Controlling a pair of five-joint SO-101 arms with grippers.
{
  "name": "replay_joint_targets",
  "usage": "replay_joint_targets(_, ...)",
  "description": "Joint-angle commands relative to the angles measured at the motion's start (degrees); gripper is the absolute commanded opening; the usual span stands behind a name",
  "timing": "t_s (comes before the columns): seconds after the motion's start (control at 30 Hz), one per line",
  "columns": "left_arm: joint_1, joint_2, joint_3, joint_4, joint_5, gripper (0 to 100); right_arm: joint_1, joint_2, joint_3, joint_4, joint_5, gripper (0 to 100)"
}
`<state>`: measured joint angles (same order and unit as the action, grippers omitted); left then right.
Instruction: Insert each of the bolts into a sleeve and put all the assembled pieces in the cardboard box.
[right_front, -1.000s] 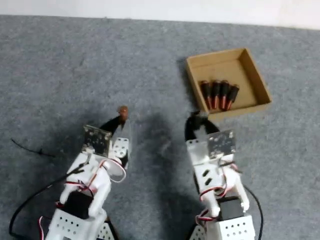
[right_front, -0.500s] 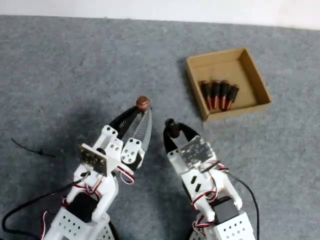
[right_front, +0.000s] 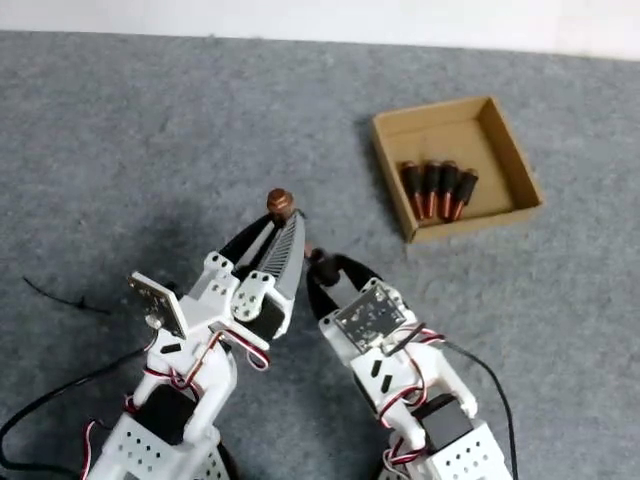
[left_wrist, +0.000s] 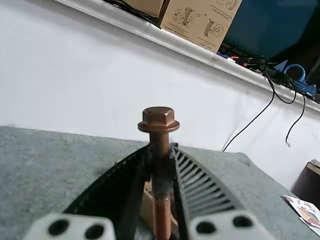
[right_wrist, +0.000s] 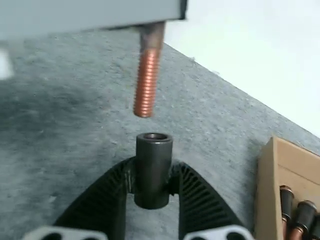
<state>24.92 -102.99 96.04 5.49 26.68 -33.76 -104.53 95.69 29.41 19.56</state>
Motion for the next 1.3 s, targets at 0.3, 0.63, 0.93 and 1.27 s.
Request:
replay_joint_targets(0.3,0.57,-1.01,1.1,6.77,6.42,1,-3.82,-0.84,7.6,-0.13,0.53,0.5)
replay_joint_targets(0.63,0.66,-1.45,1.1,12.4,6.68,1,-3.56,-0.84,7.6,-0.13,0.53,0.5)
replay_joint_targets(0.93,9.71,-1.45,1.1,20.04,3.69,1,-1.36,-0.84,7.78,-1.71,0.53,0.5)
replay_joint_targets(1.27,9.8,-1.45,1.1,23.12,-2.2,1,-1.36,-0.84,7.87,-1.71,0.7,0.5)
